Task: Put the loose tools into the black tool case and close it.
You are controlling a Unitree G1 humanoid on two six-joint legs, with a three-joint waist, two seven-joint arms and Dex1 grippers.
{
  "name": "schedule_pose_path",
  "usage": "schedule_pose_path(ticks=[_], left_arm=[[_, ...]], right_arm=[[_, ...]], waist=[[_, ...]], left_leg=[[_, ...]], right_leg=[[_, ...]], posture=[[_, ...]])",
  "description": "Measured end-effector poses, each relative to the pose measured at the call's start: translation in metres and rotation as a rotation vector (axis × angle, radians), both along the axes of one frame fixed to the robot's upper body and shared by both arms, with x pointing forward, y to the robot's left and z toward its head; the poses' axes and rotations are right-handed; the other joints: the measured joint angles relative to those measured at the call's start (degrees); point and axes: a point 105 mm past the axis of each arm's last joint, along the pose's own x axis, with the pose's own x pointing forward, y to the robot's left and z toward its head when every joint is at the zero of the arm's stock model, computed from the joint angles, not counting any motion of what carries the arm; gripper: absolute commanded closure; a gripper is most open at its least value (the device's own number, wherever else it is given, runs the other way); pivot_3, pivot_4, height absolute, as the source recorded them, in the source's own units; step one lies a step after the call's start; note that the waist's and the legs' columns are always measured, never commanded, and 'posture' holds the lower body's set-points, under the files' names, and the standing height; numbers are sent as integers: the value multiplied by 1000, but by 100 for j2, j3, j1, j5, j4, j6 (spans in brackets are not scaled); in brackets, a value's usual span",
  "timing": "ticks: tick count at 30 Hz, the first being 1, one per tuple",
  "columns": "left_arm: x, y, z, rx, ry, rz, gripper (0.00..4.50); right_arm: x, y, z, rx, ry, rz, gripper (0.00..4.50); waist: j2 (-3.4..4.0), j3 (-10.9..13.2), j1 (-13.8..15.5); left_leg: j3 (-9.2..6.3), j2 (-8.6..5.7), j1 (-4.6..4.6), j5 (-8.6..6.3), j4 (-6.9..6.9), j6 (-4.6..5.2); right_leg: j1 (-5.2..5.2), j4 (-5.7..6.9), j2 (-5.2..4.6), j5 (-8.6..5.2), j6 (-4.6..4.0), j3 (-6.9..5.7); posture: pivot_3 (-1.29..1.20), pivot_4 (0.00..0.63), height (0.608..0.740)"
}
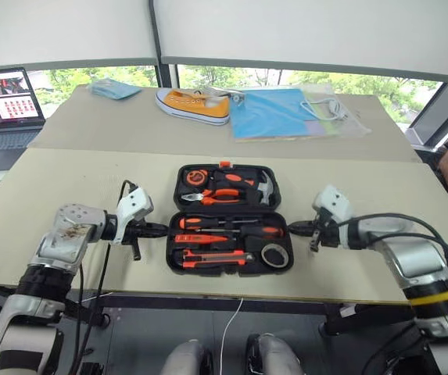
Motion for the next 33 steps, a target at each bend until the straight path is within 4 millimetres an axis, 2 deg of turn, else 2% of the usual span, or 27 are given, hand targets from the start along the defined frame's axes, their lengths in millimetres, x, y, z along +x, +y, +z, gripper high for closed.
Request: schedule_pose_path(ticks=[7,11,12,14,16,17,19,20,23,24,25,28,30,33], left_arm=[[-12,2,-8,43,22,-52,4485],[-5,5,-9,51,-15,-34,4485],[-1,10,-8,49,-16,-10,4243],[6,21,-6,43,-10,50,3831],[13,36,-4,24,21,139,3078],[18,42,-2,6,44,189,2626],[30,49,10,-65,94,298,2142],[37,48,20,-118,109,333,1622],[56,35,49,-258,143,388,629],[60,32,52,-275,154,404,231],[64,29,53,-293,171,424,43],[79,15,47,-338,245,505,43],[85,6,42,-353,290,542,43],[91,-3,38,-350,312,564,43]], right_arm=[[-17,-2,-8,-12,17,-5,4500],[-22,-4,-12,-8,26,-18,4500],[-23,-5,-10,2,31,-25,3914],[-23,-14,-6,0,38,-53,3442],[-20,-25,0,-11,29,-95,2655],[-15,-29,5,-4,25,-122,2234],[3,-34,20,50,14,-196,1728],[13,-32,31,85,4,-224,1216],[34,-21,54,165,-22,-257,308],[38,-17,56,183,-20,-262,0],[43,-13,57,199,-9,-273,0],[61,-4,53,229,56,-335,0],[74,-1,49,246,94,-394,0],[89,2,42,255,139,-465,0]], waist=[[0,0,15],[0,0,26],[0,0,29],[0,0,29],[0,0,19],[-1,0,8],[-9,6,-2],[-12,7,1],[-15,6,22],[-15,6,24],[-15,6,23],[-15,6,6],[-17,6,-18],[-17,6,-48]], left_leg=[[1,0,6,-9,1,-16],[1,-1,7,-8,3,-15],[1,0,7,-8,4,-15],[1,1,11,-8,4,-15],[3,3,15,-8,4,-15],[3,5,15,-7,4,-16],[3,6,8,7,7,-12],[1,6,6,13,8,-11],[-1,6,8,15,8,-10],[0,3,6,16,8,-9],[0,-1,4,17,8,-7],[1,-8,-16,19,7,0],[6,-12,-24,17,7,2],[7,-12,-27,18,-8,1]], right_leg=[[2,3,-3,-3,2,5],[4,5,-5,-3,2,7],[3,6,-6,-3,3,6],[6,9,-7,-2,3,5],[6,15,-7,-1,6,5],[4,17,-6,0,8,6],[-3,22,-4,8,16,4],[-3,24,-3,10,18,3],[-1,33,-3,7,11,3],[-1,34,-2,7,10,3],[-2,34,-2,7,9,3],[-7,36,0,15,-2,0],[-8,38,6,33,-32,-7],[-8,27,11,33,-33,-13]], posture=[[0,150,718],[0,150,718],[0,150,718],[0,150,718],[0,150,718],[0,150,718],[0,150,718],[0,150,718],[0,150,718],[0,150,718],[0,150,718],[0,150,718],[0,150,718],[0,150,718]])
